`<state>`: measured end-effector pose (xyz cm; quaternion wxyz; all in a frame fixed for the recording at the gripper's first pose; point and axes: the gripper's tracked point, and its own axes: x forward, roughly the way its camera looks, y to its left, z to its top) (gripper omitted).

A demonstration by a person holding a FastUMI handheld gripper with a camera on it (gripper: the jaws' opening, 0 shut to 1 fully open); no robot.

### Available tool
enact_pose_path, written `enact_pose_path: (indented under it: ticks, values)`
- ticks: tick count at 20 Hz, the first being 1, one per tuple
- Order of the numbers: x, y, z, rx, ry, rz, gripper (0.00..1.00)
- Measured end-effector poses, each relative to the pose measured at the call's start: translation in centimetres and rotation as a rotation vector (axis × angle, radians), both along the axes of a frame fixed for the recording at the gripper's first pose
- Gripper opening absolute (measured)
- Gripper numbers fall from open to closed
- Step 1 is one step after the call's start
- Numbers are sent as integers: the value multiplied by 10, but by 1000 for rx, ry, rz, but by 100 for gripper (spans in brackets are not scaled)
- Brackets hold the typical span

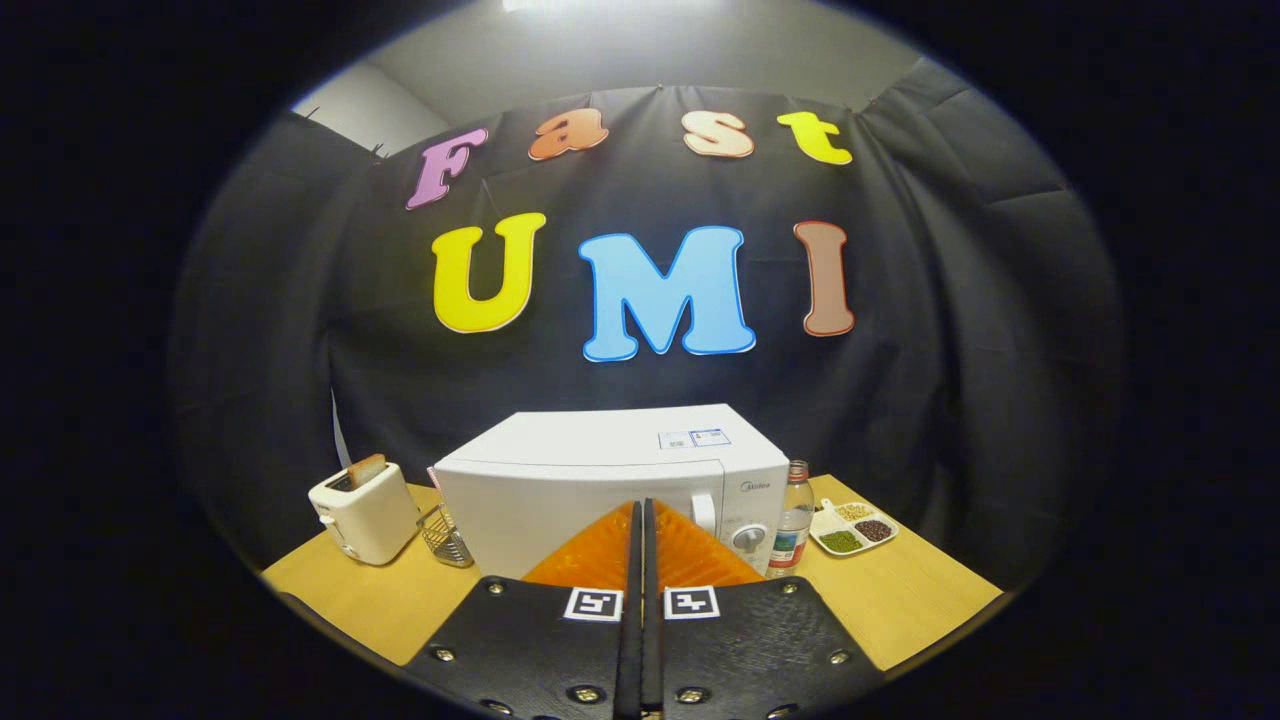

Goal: Open the microwave, put the food inside, and close the microwave door.

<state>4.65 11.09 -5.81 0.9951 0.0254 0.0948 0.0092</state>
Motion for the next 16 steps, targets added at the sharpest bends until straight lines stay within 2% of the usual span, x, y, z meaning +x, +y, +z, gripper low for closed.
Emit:
enact_pose_path:
  ticks: [3,4,5,6,7,10,16]
  values:
    - [-25,12,3,-19,-28,17,1]
    - [-35,15,3,-24,-30,28,9]
    - [-45,19,3,-25,-32,36,13]
    - [-52,24,2,-22,-31,46,31]
    - [-61,27,0,-19,-34,54,40]
    - [-82,28,0,-34,-45,44,99]
    - [-98,28,1,-35,-58,29,97]
